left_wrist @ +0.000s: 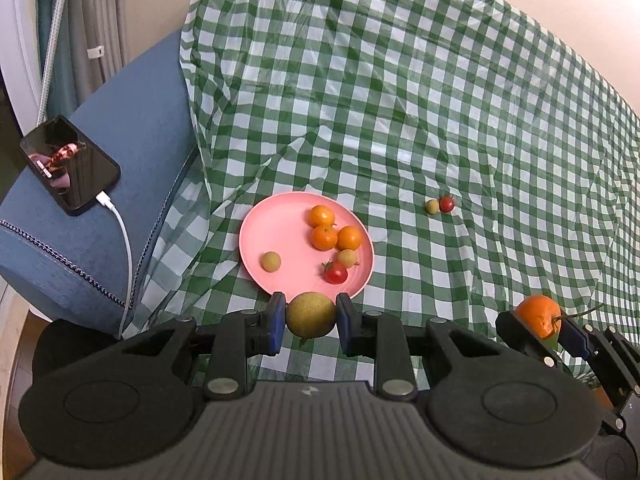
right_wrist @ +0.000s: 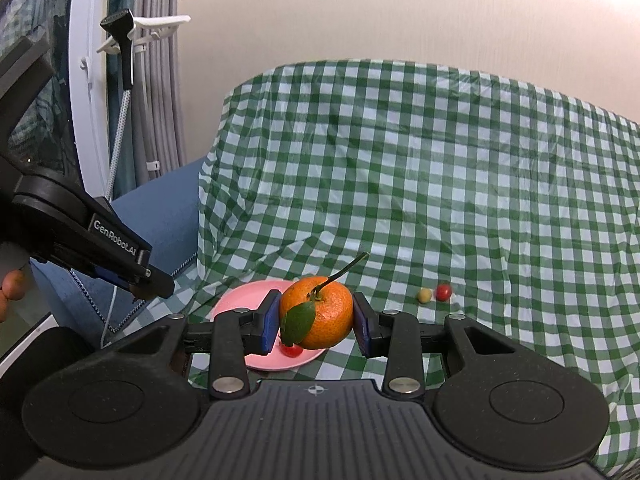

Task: Organize fruits
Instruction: 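Carry the held yellow fruit and leafy orange over the pink plate, then release the yellow fruit and leafy orange onto the pink plate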

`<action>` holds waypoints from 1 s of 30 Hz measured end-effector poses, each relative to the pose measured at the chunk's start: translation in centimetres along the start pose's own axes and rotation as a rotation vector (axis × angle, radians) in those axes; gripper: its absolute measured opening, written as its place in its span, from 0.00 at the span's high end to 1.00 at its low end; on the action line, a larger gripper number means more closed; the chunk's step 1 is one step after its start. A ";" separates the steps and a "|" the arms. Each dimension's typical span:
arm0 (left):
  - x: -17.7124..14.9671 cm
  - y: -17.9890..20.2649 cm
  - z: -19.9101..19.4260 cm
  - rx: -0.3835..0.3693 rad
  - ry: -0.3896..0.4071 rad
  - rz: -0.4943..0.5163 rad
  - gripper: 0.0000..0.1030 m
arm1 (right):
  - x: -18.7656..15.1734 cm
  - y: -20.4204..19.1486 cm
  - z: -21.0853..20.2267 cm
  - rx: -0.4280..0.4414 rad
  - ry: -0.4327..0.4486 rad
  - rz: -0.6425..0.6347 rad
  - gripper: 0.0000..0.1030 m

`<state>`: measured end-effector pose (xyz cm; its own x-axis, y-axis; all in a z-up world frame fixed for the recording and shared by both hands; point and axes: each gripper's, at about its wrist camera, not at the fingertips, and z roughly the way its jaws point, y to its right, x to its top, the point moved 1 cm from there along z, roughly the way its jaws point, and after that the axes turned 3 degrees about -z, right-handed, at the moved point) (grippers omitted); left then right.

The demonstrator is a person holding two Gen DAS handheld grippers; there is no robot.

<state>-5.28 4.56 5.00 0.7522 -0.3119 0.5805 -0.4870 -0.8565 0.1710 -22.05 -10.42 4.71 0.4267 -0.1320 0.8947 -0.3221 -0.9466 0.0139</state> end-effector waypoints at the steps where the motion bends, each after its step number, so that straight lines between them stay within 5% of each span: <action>1: 0.0 -0.1 0.3 0.001 -0.004 -0.003 0.71 | 0.0 -0.1 0.3 0.000 -0.008 0.000 0.62; 18: 3.4 -3.5 5.1 0.049 -0.049 -0.061 0.71 | 1.7 -3.9 8.3 0.064 -0.092 -0.062 0.62; 30: 7.1 -4.8 13.5 0.094 -0.153 -0.069 0.71 | 0.8 -4.8 18.3 0.083 -0.226 -0.076 0.62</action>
<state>8.43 0.90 -2.42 0.8444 -0.3036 0.4413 -0.3935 -0.9105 0.1266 -4.70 -11.32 -2.84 0.6277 -0.1134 0.7702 -0.2156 -0.9760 0.0320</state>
